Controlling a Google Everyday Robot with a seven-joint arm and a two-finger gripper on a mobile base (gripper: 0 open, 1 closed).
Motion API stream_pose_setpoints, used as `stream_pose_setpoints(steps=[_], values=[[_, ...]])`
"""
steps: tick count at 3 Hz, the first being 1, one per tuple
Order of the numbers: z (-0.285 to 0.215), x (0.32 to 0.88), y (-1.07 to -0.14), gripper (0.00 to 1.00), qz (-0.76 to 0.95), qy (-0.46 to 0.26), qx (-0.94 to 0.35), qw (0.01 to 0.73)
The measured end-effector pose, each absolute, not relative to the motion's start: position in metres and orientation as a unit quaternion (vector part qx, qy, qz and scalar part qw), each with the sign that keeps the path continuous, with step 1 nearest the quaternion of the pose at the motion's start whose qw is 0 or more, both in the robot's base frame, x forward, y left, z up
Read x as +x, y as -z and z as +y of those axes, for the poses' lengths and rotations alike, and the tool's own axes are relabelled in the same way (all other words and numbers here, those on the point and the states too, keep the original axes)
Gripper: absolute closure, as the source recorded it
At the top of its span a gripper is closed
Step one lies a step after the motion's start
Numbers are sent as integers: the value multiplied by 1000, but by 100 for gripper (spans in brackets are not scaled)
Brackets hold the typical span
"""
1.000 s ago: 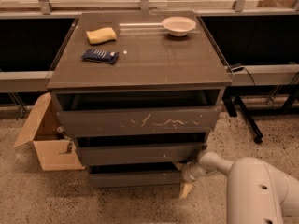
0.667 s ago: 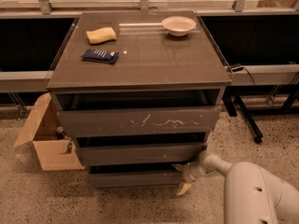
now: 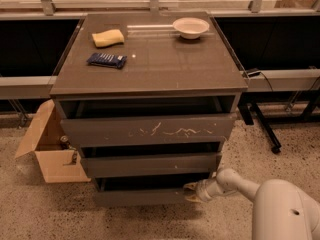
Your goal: Open bottom drawer
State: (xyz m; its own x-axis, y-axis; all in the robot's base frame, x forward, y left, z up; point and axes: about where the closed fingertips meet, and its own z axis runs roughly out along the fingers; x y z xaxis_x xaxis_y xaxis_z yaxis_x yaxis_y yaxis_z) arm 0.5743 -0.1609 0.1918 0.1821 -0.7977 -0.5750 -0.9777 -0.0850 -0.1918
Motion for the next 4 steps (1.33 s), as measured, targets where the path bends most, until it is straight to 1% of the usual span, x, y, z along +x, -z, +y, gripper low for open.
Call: stream_pose_setpoints(steps=[1, 2, 3, 4], values=[[-150, 558, -191, 96, 605, -189, -717, 290], [-150, 558, -192, 0, 605, -189, -717, 290], [-150, 558, -192, 0, 605, -189, -717, 290], [-130, 545, -167, 0, 595, -205, -739, 240]])
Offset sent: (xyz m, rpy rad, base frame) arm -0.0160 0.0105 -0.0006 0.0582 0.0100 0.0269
